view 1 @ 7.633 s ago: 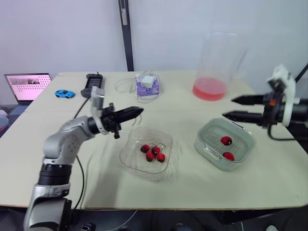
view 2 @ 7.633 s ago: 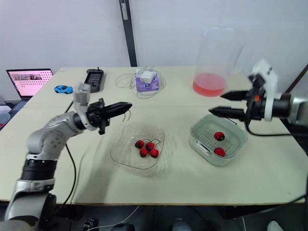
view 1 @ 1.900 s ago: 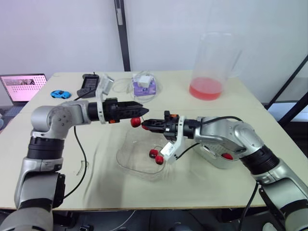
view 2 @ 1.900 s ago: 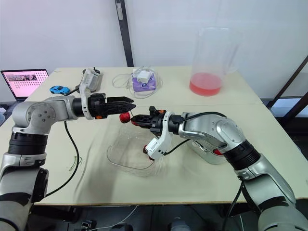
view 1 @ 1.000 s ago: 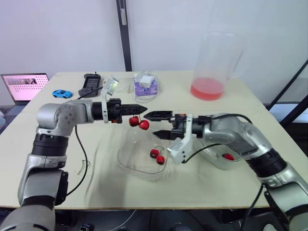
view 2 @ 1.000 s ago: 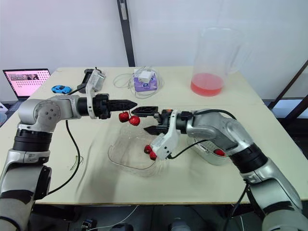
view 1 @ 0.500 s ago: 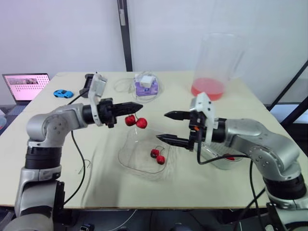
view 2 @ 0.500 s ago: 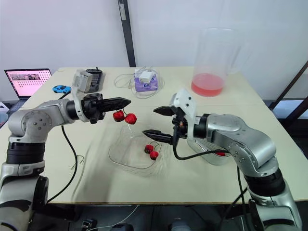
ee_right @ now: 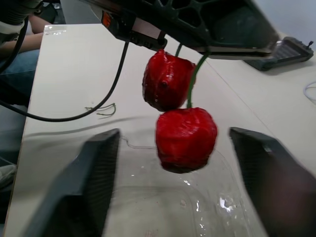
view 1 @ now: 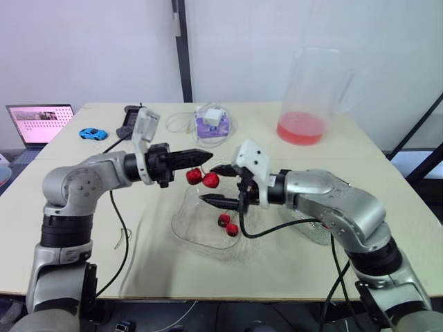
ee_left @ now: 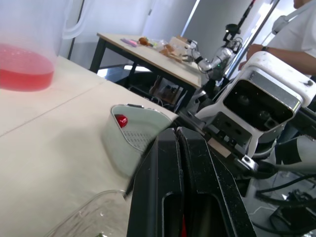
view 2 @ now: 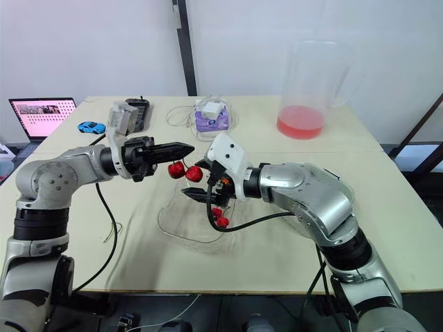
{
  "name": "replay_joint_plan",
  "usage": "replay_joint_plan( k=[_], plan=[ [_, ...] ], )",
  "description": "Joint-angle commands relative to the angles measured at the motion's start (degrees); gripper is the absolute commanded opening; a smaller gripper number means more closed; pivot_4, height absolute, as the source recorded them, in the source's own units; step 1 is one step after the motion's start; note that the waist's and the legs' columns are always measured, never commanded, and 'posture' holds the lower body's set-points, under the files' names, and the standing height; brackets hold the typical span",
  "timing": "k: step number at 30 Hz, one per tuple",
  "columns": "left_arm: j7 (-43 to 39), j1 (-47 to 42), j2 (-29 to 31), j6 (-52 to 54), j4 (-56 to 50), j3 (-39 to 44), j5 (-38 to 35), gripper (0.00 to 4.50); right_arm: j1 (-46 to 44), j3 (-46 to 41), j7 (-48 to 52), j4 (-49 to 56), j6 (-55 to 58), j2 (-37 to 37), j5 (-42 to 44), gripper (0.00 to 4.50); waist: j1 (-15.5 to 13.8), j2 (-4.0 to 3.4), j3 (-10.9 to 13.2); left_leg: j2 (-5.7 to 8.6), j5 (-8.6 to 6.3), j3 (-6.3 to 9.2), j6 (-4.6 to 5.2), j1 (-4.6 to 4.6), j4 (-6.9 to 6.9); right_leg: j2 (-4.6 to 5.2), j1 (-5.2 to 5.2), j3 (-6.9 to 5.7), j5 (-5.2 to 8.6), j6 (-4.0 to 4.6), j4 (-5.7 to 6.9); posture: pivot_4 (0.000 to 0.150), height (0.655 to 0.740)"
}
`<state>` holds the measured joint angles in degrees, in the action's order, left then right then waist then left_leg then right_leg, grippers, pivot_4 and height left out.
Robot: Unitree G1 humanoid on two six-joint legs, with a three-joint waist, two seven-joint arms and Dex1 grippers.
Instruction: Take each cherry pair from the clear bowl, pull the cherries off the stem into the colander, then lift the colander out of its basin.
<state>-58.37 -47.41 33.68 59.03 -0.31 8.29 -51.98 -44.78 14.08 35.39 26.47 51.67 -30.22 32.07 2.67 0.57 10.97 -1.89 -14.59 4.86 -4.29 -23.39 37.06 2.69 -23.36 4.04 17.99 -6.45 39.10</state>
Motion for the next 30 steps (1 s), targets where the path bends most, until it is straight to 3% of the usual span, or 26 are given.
replay_joint_plan(
  k=[1,13,17,30],
  plan=[
    [0.4,-0.9,0.3,0.2,-2.1,1.0,-1.5,0.00,-1.4,-1.0,0.3,0.8,-1.4,0.6,-1.0,1.72,0.0,0.00,0.0,0.00,0.00,0.00,0.00,0.00,0.00,0.00,0.00,0.00,0.00,0.00,0.00,0.150,0.7332],
    [0.9,-0.8,0.2,-0.2,-2.2,0.7,-2.0,0.00,-1.9,-1.7,0.5,0.4,-0.8,1.8,-1.8,1.72,0.0,0.00,0.0,0.00,0.00,0.00,0.00,0.00,-0.01,0.00,0.00,0.00,0.00,0.00,0.00,0.150,0.7332],
    [0.9,-0.9,0.2,-0.3,-1.9,0.7,-1.9,0.00,-2.0,-1.6,1.0,0.5,-0.7,1.3,-2.0,0.64,0.0,0.00,0.0,0.00,0.00,0.00,0.00,0.00,-0.01,0.00,-0.01,0.00,0.00,0.00,0.00,0.150,0.7332],
    [0.5,-1.9,0.0,-1.2,-1.1,0.1,-1.4,0.00,2.7,-2.0,4.7,-2.2,4.2,-5.0,-1.6,0.64,-0.1,0.01,0.0,0.00,0.00,-0.01,0.00,0.00,-0.01,0.00,0.01,0.00,0.00,0.00,-0.03,0.150,0.7332]
  ],
)
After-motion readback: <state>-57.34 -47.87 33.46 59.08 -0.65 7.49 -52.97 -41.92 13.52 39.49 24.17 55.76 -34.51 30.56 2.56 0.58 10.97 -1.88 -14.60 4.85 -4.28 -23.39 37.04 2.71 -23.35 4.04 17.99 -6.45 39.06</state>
